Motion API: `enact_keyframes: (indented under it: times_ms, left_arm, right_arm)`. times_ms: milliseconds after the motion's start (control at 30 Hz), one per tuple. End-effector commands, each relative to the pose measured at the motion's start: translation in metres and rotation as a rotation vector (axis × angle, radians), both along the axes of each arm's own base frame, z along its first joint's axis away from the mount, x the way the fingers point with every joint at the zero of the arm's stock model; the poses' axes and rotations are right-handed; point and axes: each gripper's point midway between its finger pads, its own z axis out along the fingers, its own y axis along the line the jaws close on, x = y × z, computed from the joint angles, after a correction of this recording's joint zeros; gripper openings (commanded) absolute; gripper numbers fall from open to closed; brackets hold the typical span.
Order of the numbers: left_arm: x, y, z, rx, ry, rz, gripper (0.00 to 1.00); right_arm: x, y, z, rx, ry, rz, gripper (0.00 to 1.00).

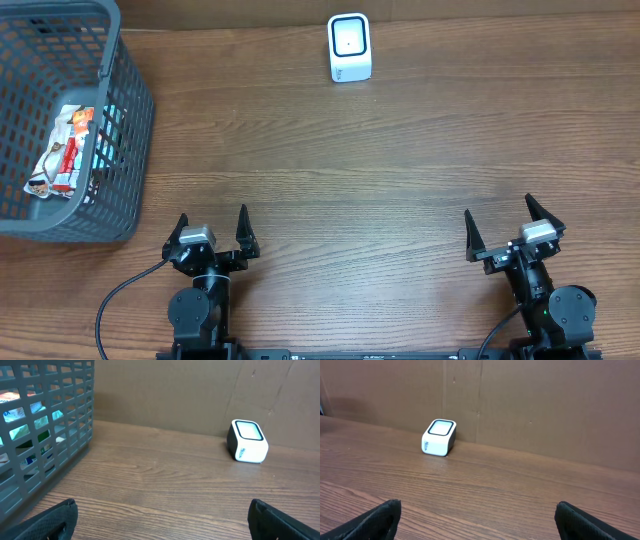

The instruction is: Scan the item barcode

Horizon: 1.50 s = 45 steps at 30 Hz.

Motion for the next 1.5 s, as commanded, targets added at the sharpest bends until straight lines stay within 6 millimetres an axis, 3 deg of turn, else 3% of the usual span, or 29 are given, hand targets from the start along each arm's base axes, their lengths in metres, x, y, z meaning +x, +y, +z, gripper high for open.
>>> enact_keyframes:
  times_ms: [0, 1000, 1467]
  left_arm:
    - [-0.001, 0.004, 0.002, -0.012, -0.014, 0.022, 1.00]
    - [-0.001, 0.004, 0.002, -0.012, -0.013, 0.021, 1.00]
    - [0.000, -0.007, 0.002, -0.018, -0.003, -0.042, 1.00]
  right_arm:
    - [0.000, 0.000, -0.003, -0.003, 0.000, -0.001, 1.00]
    - [0.000, 0.000, -0.003, -0.003, 0.000, -0.001, 1.00]
    - [0.000, 0.000, -0.003, -0.003, 0.000, -0.001, 1.00]
